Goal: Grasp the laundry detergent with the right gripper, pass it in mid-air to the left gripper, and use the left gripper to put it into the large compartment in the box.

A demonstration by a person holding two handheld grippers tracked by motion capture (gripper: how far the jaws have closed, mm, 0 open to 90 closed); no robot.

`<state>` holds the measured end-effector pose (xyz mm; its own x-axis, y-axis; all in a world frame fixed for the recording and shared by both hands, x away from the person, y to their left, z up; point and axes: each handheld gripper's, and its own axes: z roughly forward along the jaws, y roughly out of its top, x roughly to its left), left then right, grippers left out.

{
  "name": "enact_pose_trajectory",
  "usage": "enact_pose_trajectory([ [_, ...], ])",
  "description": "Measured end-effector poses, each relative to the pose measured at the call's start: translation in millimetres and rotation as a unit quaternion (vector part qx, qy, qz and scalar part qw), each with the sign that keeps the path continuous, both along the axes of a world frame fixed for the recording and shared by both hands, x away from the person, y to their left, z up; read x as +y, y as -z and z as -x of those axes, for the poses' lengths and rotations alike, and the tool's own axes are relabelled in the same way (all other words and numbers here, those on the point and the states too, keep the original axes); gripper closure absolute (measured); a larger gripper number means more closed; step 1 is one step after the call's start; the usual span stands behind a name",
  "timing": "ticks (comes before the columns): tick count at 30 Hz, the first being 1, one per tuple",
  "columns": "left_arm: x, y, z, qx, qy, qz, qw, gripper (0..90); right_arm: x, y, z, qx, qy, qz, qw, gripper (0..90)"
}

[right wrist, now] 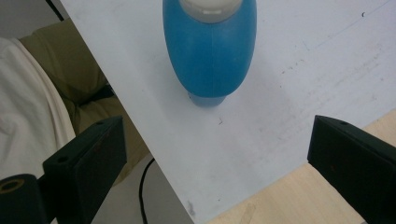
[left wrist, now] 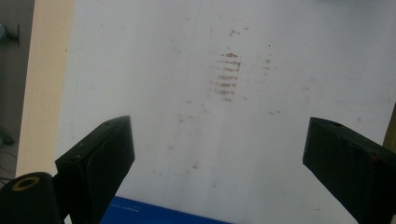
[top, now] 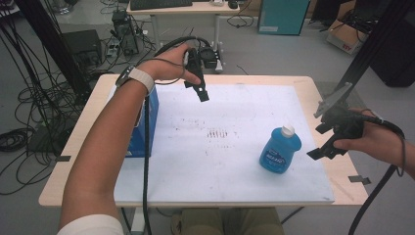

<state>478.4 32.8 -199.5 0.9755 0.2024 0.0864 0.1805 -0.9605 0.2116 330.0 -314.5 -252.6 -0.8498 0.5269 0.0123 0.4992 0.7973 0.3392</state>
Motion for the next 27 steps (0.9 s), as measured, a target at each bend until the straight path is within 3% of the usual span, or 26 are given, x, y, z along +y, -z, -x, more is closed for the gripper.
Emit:
enact_pose_trajectory([
  [1,0.1,-1.2,-1.5,0.000,0.011,-0.011,0.9999,9.4,0.2,1.8,0.3,0.004,0.003,-0.006,1.0000,4.9],
  [3,-0.4,0.5,0.1,0.001,-0.002,0.001,1.0000,9.4,0.1,4.1,-0.5,0.004,-0.003,-0.007,1.0000,4.9],
  [4,-0.1,-0.5,-1.2,-0.002,0.008,-0.008,0.9999,9.4,0.9,4.6,-0.1,0.005,-0.003,0.004,1.0000,5.0],
  [6,-0.3,0.6,-0.2,0.000,0.000,0.000,1.0000,9.4,1.2,5.8,0.1,0.004,-0.002,0.003,1.0000,5.0],
  [8,0.2,-0.6,-2.1,-0.005,0.013,-0.012,0.9998,9.4,1.5,8.4,0.2,0.008,-0.001,0.001,1.0000,5.0],
  [27,0.3,1.6,-2.0,0.000,0.010,-0.010,0.9999,9.4,2.4,21.1,1.2,0.008,-0.003,-0.002,1.0000,5.3],
])
